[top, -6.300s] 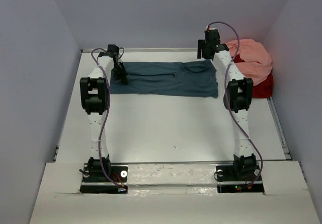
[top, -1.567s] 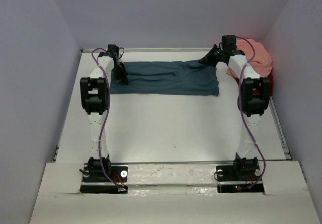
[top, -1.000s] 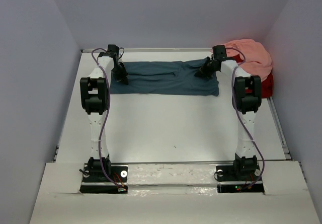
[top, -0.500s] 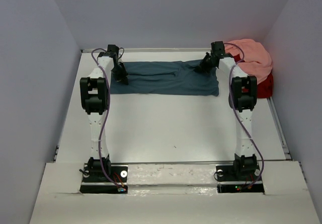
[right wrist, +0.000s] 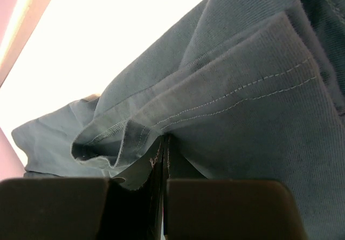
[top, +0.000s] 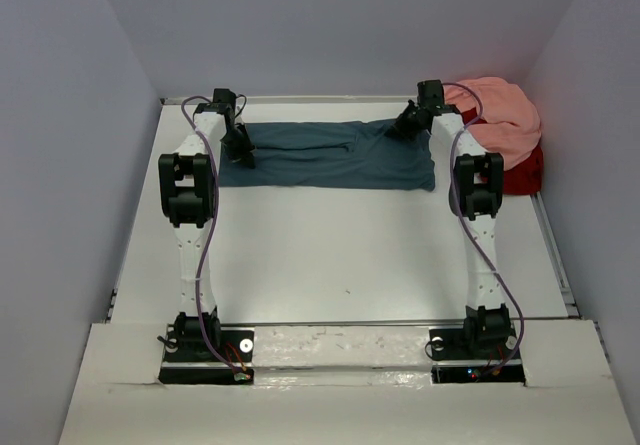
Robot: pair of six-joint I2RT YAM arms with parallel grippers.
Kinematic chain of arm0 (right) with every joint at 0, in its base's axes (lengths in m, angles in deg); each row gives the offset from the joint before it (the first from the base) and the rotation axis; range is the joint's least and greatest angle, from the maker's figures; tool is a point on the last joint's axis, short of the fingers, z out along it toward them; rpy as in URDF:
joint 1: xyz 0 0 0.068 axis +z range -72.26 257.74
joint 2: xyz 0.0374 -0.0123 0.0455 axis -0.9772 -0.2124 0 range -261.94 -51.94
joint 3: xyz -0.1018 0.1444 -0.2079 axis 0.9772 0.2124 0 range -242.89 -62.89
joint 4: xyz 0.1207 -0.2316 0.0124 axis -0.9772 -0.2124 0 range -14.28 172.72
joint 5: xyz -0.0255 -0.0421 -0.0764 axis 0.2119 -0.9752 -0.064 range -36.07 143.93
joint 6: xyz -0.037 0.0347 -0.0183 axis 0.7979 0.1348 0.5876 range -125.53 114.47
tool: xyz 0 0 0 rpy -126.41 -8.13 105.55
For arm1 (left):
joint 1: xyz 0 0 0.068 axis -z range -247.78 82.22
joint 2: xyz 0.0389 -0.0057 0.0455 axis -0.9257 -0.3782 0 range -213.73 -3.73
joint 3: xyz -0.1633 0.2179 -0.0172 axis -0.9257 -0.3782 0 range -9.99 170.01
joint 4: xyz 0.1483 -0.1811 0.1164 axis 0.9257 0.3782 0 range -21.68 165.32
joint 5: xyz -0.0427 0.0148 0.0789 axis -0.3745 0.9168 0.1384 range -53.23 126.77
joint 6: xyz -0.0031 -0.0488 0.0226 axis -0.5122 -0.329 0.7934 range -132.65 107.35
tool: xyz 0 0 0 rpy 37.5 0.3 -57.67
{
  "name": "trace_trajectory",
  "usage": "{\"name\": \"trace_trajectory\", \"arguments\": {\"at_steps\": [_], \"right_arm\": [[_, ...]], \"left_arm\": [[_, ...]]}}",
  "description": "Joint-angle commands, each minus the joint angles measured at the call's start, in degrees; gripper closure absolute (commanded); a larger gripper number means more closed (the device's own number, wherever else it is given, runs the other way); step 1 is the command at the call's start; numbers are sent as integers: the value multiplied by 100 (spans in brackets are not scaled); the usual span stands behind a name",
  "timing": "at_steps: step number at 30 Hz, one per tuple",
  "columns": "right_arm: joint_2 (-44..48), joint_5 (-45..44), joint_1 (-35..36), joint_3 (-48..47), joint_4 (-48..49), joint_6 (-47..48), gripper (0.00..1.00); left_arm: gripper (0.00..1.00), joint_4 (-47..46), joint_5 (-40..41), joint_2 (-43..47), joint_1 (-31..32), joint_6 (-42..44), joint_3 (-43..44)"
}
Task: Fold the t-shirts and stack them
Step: Fold the other side of the tshirt into a rectangle
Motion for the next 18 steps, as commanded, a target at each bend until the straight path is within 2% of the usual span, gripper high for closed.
{"name": "trace_trajectory", "arguments": {"at_steps": [1, 12, 18], "right_arm": [[-104, -143, 39, -351, 68, -62, 100], [-184, -723, 39, -579, 709, -106, 100], [53, -479, 39, -518, 911, -10, 100]], "left_arm": [[100, 192, 119, 34, -63, 119, -169], [100, 148, 145, 113, -64, 136, -310], [100, 148, 145, 122, -72, 127, -275]]}}
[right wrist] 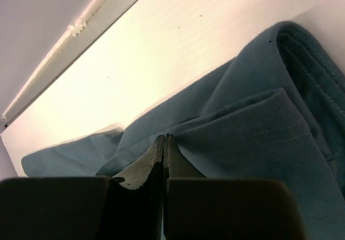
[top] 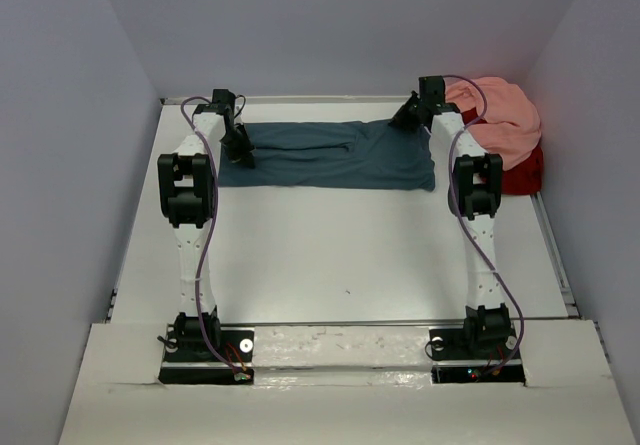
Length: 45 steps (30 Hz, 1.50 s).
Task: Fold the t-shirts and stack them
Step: Fold the other side of the tshirt into a rectangle
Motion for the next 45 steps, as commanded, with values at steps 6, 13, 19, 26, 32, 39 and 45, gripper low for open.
{"name": "trace_trajectory", "arguments": {"at_steps": [6, 13, 19, 26, 32, 39, 45], "right_arm": [[799, 692, 39, 502, 791, 172, 100], [1186, 922, 214, 1055, 809, 384, 100], [1143, 1229, 329, 1153, 826, 314, 100], [810, 1256, 496, 942, 826, 261, 100], [431, 1151, 549, 547, 826, 226, 100], [-61, 913, 654, 133, 1019, 146, 100], [-211, 527, 655, 89, 1625, 164, 100]], "left_arm": [[100, 213, 125, 74, -44, 92, -159], [100, 257, 143, 56, -44, 110, -80], [100, 257, 125, 47, -44, 118, -62], [100, 266, 143, 74, -44, 127, -62], [100, 266, 125, 91, -44, 127, -106], [100, 248, 134, 188, -44, 136, -229], [100, 187, 134, 320, -44, 119, -413]]}}
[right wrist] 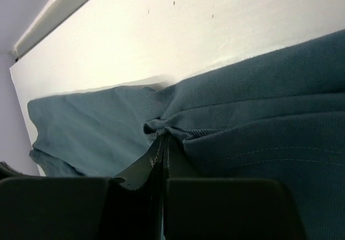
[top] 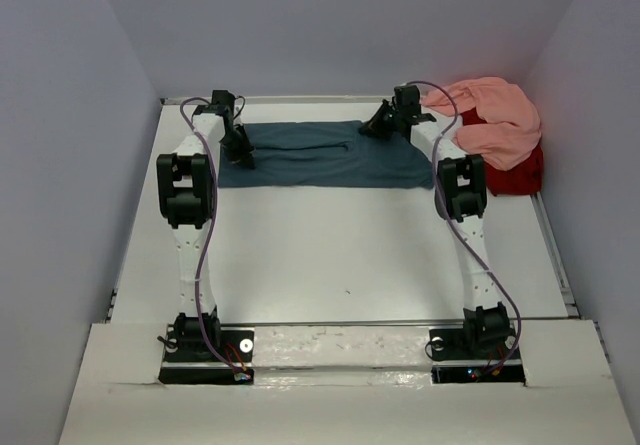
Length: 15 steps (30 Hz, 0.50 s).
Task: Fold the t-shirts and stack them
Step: Fold the other side of the tshirt into a rectangle
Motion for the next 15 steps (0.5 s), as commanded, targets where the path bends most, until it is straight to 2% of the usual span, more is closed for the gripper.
{"name": "trace_trajectory", "arguments": {"at_steps": [1, 6, 11, 15], "right_arm": [[5, -400, 67, -170, 989, 52, 100], [417, -524, 67, 445, 2212, 245, 100], [726, -366, 67, 447, 2494, 474, 100], [1235, -287, 67, 727, 2494, 597, 91]], "left_arm": [[100, 244, 145, 254, -53, 99, -291], [100, 208, 154, 342, -35, 81, -397], [100, 243, 154, 395, -26, 81, -397], [100, 305, 171, 439, -26, 81, -300]]}}
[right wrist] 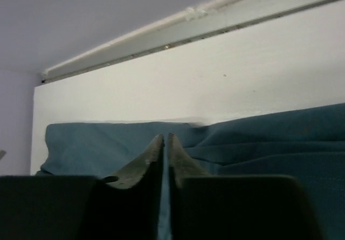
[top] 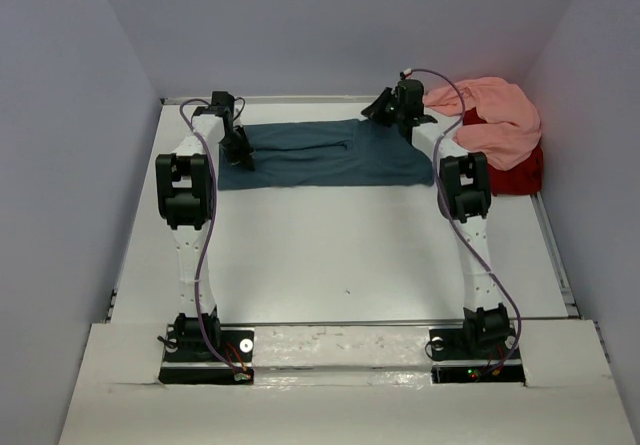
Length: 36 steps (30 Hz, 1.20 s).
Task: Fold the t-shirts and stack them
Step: Fold the other side of the tshirt into a rectangle
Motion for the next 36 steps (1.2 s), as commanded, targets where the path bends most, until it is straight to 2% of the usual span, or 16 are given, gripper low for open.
{"name": "trace_trajectory", "arguments": {"at_steps": [1, 3, 4, 6, 9, 11, 14, 17, 18, 19, 22, 29, 36], "right_arm": [[1111, 70, 53, 336, 704, 350, 79], [1550, 114, 53, 592, 704, 439, 65], [1708, 175, 53, 715, 704, 578, 51], [2225, 175, 53, 1205, 704, 763, 35], [2919, 140, 53, 1925, 539, 939, 24], [3194, 105, 53, 2156, 30, 1045, 23], [3651, -80, 1, 2569, -847, 1177, 22], [3994, -228, 1, 2948, -1603, 1265, 22], [4056, -264, 1, 3035, -1781, 1283, 22], [4126, -316, 1, 3228, -1931, 1291, 22], [4337, -431, 1, 3606, -2441, 1187, 22], [4425, -431, -105, 4047, -3207, 949, 19], [4654, -194, -518, 4232, -3645, 1001, 18]], "left_arm": [[100, 390, 165, 297, -24, 66, 8], [100, 382, 165, 358, -24, 48, 139], [100, 373, 139, 376, -24, 31, 184], [100, 277, 60, 463, -24, 13, 263], [100, 58, -72, 682, -24, -5, 255], [100, -67, -178, 876, -24, -31, 193], [92, -303, -432, 1104, -24, -57, 18], [78, -488, -661, 1368, -24, -66, -106], [66, -576, -679, 1439, -24, -49, -158], [59, -620, -705, 1527, -24, -40, -185], [45, -779, -793, 1799, -24, 30, -291], [42, -691, -1039, 1835, -24, 101, -738], [41, -208, -521, 1818, -24, 277, -1160]]}}
